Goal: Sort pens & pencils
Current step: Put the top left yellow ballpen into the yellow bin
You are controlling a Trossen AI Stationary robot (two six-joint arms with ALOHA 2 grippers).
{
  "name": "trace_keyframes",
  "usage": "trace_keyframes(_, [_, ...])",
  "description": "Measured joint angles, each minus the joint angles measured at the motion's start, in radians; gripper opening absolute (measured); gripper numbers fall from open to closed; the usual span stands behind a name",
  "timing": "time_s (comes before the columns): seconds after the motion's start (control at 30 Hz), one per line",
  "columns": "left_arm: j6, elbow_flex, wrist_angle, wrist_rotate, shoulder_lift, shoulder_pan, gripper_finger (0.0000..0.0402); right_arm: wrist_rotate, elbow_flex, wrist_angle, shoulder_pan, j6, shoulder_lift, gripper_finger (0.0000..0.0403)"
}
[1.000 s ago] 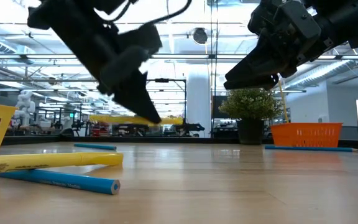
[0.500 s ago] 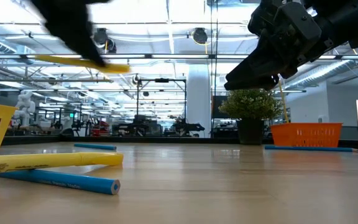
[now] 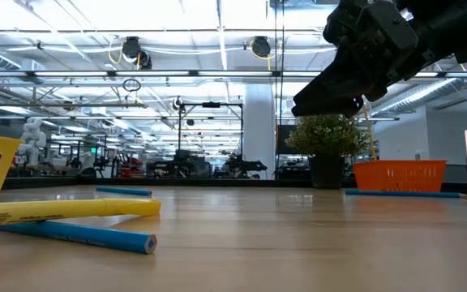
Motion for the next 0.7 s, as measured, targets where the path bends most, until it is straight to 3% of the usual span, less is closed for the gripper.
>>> trace_keyframes(0.17, [-0.041, -0.014, -0.01, 0.004, 0.036, -0.017, 0.0036, 0.0, 0.0, 0.004, 0.0, 0.005, 0.0, 0.0171])
trace_keyframes(0.47, [0.096, -0.027, 0.005, 0.17, 0.114, 0.106, 0.0036, 0.0, 0.0, -0.005, 0.001, 0.045, 0.0, 0.0171])
trace_keyframes(0.7, [0.108, -0.026, -0.002, 0.229, 0.125, 0.154, 0.0036, 0.0, 0.0, -0.005, 0.001, 0.045, 0.0, 0.0171])
